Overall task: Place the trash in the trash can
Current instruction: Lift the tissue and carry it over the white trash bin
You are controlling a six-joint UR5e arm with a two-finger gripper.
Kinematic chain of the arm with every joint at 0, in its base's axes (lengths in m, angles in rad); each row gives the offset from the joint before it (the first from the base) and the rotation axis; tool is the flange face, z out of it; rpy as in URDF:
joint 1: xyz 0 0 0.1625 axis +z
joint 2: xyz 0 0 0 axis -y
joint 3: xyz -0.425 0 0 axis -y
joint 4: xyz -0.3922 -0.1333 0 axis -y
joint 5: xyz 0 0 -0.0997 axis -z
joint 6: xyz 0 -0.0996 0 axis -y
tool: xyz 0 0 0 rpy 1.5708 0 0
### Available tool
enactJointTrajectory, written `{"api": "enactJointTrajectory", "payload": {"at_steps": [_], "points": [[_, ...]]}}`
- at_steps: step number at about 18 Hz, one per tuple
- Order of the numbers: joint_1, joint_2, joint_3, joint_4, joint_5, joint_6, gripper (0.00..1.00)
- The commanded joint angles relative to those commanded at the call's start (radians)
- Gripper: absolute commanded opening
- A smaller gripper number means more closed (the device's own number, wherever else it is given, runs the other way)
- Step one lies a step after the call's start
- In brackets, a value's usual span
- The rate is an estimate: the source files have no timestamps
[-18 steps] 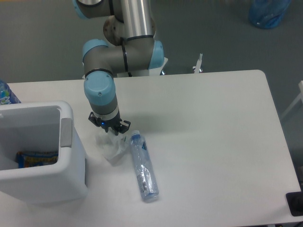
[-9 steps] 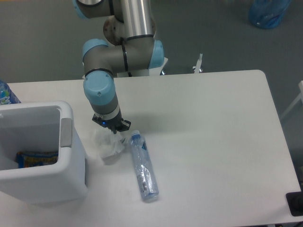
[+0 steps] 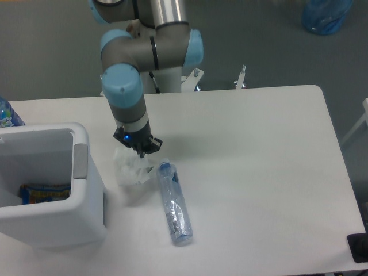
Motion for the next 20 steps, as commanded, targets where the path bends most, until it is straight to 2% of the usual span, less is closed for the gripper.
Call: {"api": "enactJointTrajectory", "payload": {"at_steps": [1,4,6,9,12,17,20], "points": [[0.025,0.037,0.018,0.005,-0.026,-0.005,0.03],[0.126,0.085,0.092,0.012,-0.113,-0.006,0.03],[0.163,0.088,0.143,0.015,-0.15,-0.005,0.07],[0.21,0.086,0.207,0.021,-0.234,-0.012,0.07],[0.258,0.086,0.212,0.021,-0.406,-0.014,0.07],[0.25,0.083,0.226,0.023,-0.529,-0.084,0.06],[0.195,0.076,0.226,0.023,-0.542,-0.112,0.06]]}}
